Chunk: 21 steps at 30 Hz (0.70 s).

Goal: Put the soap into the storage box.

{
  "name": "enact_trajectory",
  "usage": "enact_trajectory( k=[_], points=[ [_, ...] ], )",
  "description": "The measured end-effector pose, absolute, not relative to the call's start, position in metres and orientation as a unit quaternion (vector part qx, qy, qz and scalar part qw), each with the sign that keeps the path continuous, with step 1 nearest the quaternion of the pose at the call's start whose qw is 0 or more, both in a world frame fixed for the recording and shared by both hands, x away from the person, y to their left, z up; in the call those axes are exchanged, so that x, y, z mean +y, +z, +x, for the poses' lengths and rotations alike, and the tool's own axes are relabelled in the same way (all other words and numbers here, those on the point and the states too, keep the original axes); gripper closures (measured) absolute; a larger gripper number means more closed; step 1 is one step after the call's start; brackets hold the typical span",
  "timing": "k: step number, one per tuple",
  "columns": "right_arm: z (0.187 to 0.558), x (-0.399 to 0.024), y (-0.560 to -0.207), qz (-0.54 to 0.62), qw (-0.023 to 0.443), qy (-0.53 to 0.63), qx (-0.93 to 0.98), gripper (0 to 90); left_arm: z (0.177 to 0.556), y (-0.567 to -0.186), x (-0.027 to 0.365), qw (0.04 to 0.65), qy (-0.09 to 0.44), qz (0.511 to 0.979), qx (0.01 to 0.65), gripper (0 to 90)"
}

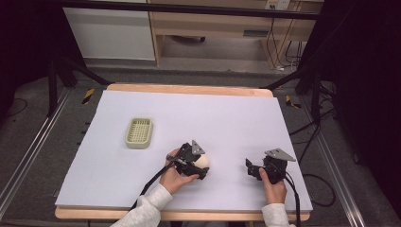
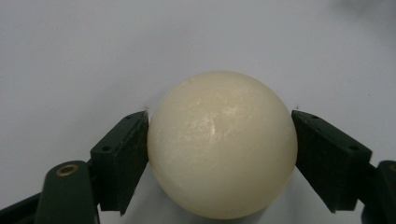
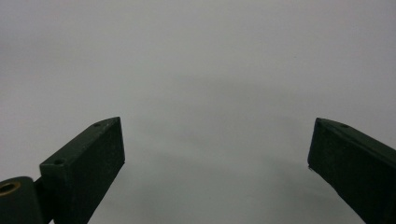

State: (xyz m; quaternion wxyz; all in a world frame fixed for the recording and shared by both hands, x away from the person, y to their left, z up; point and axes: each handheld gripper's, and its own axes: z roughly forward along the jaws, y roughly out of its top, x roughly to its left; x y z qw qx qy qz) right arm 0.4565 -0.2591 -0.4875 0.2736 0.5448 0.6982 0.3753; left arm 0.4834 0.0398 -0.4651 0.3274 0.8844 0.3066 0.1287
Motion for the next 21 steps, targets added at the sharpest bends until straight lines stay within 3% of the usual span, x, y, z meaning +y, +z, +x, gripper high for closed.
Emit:
enact_trajectory(
  k=[21],
  points=[
    [0.4567, -0.2593, -0.4875, 0.545, 0.272, 0.376, 0.698, 4.1, 0.4827, -0.4644, 0.0393, 0.325, 0.131, 0.884, 0.31, 22.3]
  ],
)
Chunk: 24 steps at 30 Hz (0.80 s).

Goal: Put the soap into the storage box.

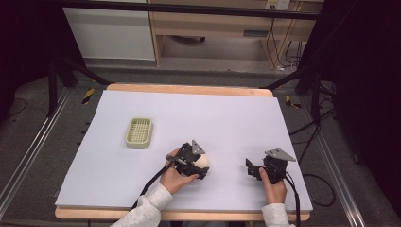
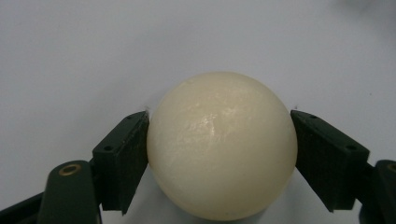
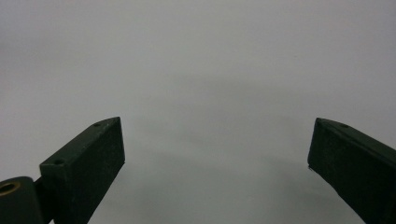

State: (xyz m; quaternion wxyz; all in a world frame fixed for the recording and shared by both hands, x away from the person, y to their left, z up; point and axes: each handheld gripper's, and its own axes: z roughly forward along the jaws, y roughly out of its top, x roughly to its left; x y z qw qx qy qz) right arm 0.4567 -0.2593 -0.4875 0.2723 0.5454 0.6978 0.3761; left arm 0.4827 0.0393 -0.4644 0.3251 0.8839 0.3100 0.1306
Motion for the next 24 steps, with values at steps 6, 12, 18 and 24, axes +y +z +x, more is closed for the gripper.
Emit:
enact_trajectory(
  k=[6, 12, 18, 24],
  points=[
    [0.457, -0.259, -0.488, 0.545, 0.273, 0.376, 0.698, 4.2, 0.482, -0.462, 0.041, 0.325, 0.127, 0.885, 0.308, 22.3],
    [0.457, -0.259, -0.488, 0.546, 0.273, 0.376, 0.697, 4.2, 0.48, -0.458, 0.044, 0.33, 0.128, 0.883, 0.308, 22.4],
    [0.457, -0.259, -0.487, 0.546, 0.273, 0.376, 0.697, 4.2, 0.478, -0.453, 0.049, 0.331, 0.129, 0.884, 0.304, 22.4],
    [0.457, -0.259, -0.488, 0.546, 0.273, 0.376, 0.697, 4.2, 0.476, -0.449, 0.053, 0.334, 0.13, 0.883, 0.304, 22.3]
  ],
)
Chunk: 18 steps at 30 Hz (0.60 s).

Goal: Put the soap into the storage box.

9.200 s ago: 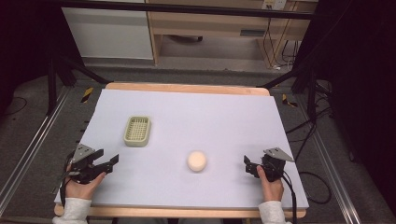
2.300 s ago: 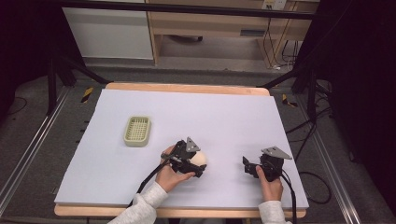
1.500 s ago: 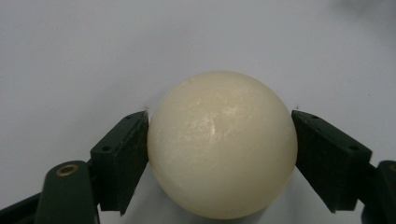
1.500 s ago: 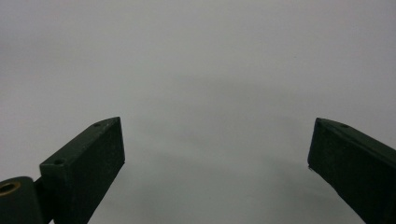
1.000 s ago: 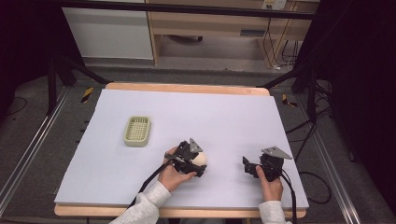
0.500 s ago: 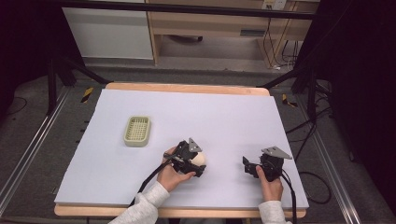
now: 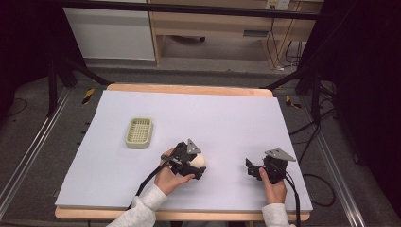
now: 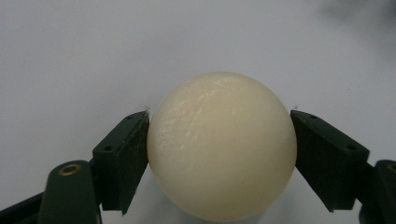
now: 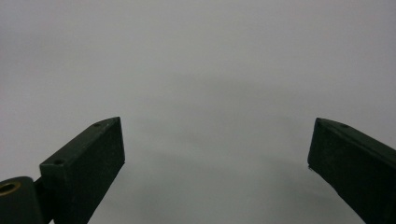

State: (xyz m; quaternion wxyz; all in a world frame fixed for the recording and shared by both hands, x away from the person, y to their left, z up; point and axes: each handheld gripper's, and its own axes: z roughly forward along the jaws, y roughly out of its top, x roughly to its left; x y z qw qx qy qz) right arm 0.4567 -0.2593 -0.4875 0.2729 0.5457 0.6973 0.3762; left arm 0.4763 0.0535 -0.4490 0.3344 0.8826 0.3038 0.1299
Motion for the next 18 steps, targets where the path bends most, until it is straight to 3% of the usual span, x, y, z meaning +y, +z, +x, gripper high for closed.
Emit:
enact_trajectory(
  k=[18],
  points=[
    [0.457, -0.259, -0.488, 0.546, 0.272, 0.376, 0.697, 4.2, 0.475, -0.438, 0.075, 0.338, 0.136, 0.879, 0.309, 22.4]
  ],
)
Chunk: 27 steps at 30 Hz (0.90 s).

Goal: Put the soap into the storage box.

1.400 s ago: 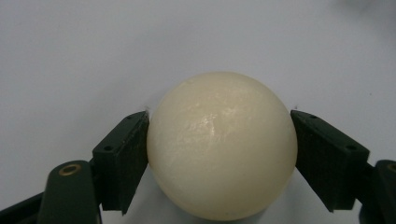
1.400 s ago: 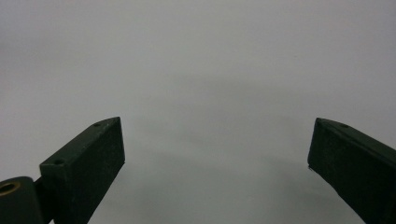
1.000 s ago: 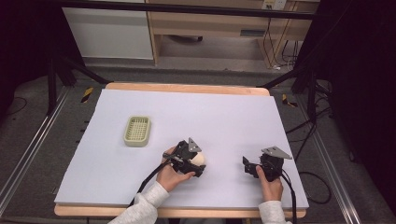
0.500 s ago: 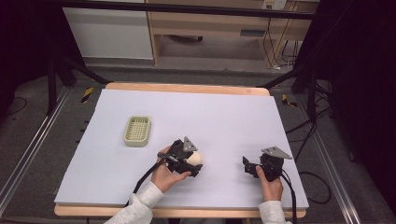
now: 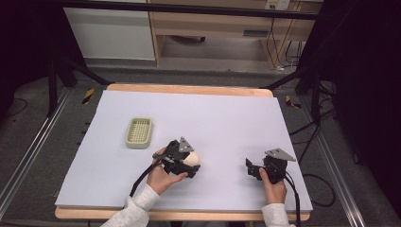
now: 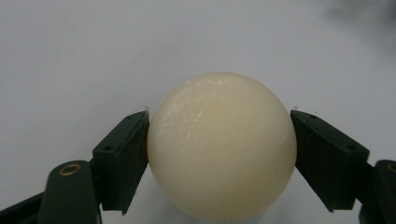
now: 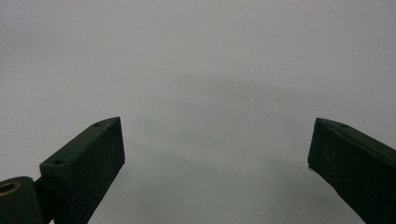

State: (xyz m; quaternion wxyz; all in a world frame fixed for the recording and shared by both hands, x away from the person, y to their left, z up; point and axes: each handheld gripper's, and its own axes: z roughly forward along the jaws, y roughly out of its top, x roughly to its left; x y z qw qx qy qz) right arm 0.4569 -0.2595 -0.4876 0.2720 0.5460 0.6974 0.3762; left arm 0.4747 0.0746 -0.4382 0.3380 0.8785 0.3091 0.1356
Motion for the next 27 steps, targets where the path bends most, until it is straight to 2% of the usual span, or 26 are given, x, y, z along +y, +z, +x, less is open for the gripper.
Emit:
enact_trajectory(
  k=[27],
  points=[
    [0.457, -0.26, -0.488, 0.547, 0.271, 0.376, 0.698, 4.1, 0.474, -0.423, 0.109, 0.34, 0.149, 0.87, 0.324, 22.4]
  ],
)
